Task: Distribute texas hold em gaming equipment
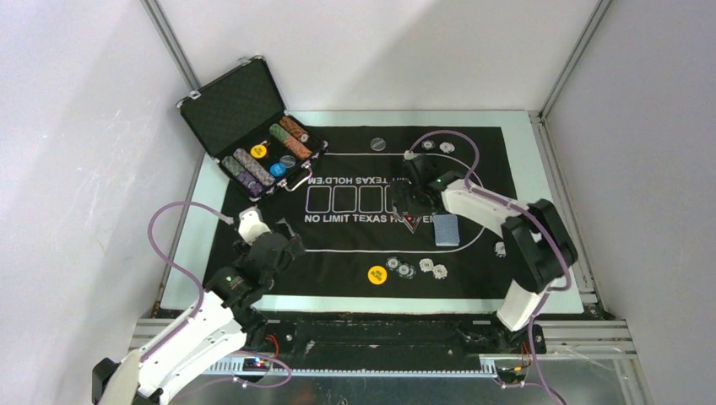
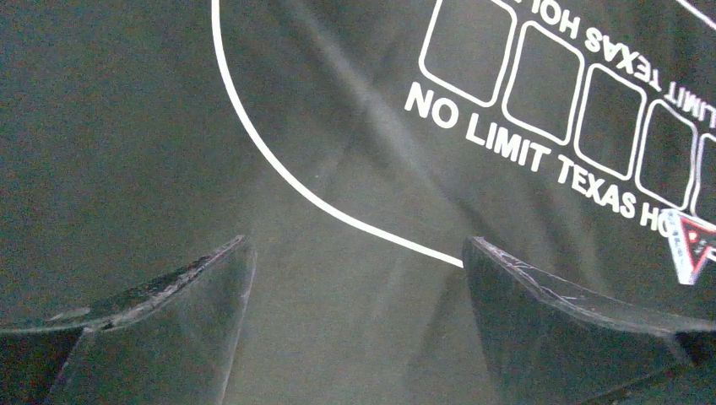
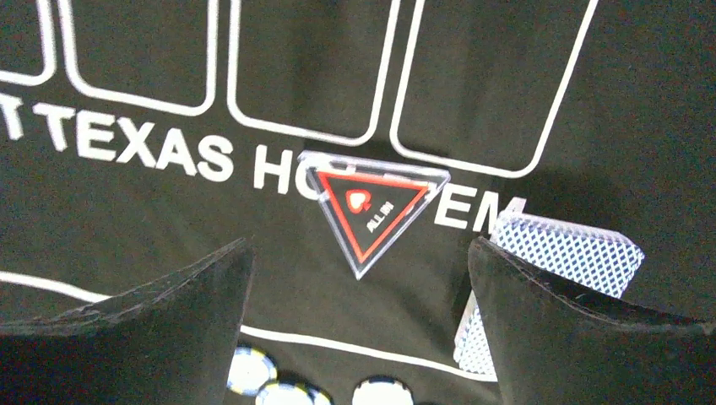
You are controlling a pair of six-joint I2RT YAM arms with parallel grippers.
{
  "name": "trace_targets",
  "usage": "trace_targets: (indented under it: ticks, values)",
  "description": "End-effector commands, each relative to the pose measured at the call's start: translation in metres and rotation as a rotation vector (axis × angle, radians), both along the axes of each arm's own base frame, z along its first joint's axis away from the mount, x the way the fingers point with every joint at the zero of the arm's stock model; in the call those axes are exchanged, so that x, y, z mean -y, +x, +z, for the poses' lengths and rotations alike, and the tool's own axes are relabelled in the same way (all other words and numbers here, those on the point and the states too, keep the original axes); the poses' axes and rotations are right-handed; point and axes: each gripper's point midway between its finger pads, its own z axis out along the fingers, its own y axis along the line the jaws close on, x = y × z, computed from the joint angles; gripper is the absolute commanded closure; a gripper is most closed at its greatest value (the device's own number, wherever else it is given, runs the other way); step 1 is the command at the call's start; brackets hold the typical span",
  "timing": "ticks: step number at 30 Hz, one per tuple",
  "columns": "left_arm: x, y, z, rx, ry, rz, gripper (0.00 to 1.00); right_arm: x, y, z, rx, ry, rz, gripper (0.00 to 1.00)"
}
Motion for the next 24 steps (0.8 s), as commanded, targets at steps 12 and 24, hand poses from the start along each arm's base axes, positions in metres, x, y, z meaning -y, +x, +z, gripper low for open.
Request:
trace_targets:
  ticks: [12, 24]
  values:
    - [0.012, 0.008, 0.006, 0.034, -0.064, -0.016, 0.00, -0.005, 0.045, -0.033, 0.028, -0.124, -0.232, 0.00]
    - [0.013, 0.008, 0.006, 0.036, -0.065, -0.025, 0.00, -0.002, 0.042, -0.042, 0.031, -0.187, -0.261, 0.05]
